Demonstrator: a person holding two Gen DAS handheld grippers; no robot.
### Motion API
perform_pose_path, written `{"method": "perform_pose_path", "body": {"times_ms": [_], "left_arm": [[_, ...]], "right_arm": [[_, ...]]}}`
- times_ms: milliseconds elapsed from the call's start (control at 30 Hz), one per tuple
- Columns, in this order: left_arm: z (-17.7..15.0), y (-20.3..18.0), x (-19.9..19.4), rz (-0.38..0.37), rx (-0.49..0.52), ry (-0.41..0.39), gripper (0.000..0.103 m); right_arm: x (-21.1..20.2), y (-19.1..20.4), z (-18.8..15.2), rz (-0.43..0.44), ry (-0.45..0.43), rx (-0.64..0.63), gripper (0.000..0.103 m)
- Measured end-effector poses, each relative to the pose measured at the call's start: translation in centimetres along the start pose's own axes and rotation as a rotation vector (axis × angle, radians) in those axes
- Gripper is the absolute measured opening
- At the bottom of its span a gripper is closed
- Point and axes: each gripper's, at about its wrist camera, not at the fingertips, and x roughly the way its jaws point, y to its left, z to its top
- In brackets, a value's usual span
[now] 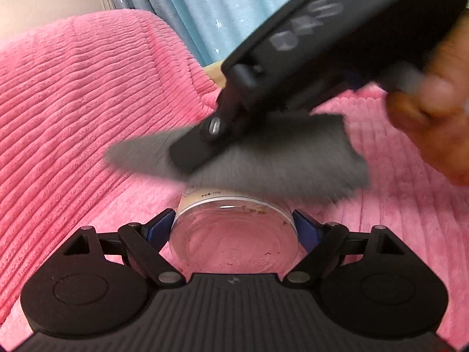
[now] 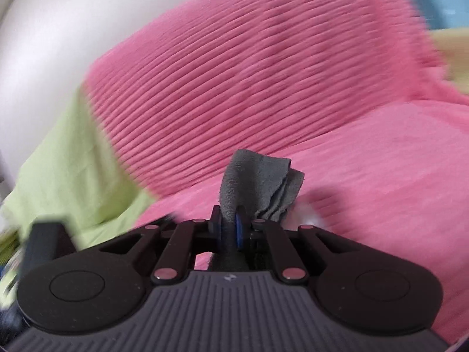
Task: Clean container
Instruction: 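Sweep the cloth over the jar's labelled side with the right gripper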
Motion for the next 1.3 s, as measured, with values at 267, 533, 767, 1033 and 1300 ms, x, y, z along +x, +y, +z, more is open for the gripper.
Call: {"method": "perform_pose_path", "body": {"times_ms": [267,533,767,1033,1300], "left_arm": [[-0.5,3.4,0.7,-0.137,-0.278,0.054,0.087],[-0.1,1.6,0.2,-0.041,-0.124,0.053,0.085],[-0.1,0.4,0.1,-0.008,-0.031,0.05,0.085],[-0.1,-0.4,0.1,0.019,0.059,0.037,0.085],[0.0,-0.6,0.4,0.016,0.077,0.041,0.085]], "right_arm": [[-0.2,-1.0,0.1,-0.03,-0.032,0.061,0.006],[-0.7,-0.3,-0.2,0.052,0.016,0.085,0.007],[-0.4,0.2,0.2,0.034,0.021,0.033,0.006],[-1.1,0.4,-0.2,0.06,0.026,0.081,0.007],[-1.0,-1.4,0.4,-0.041,-0.039,0.102,0.006]]}}
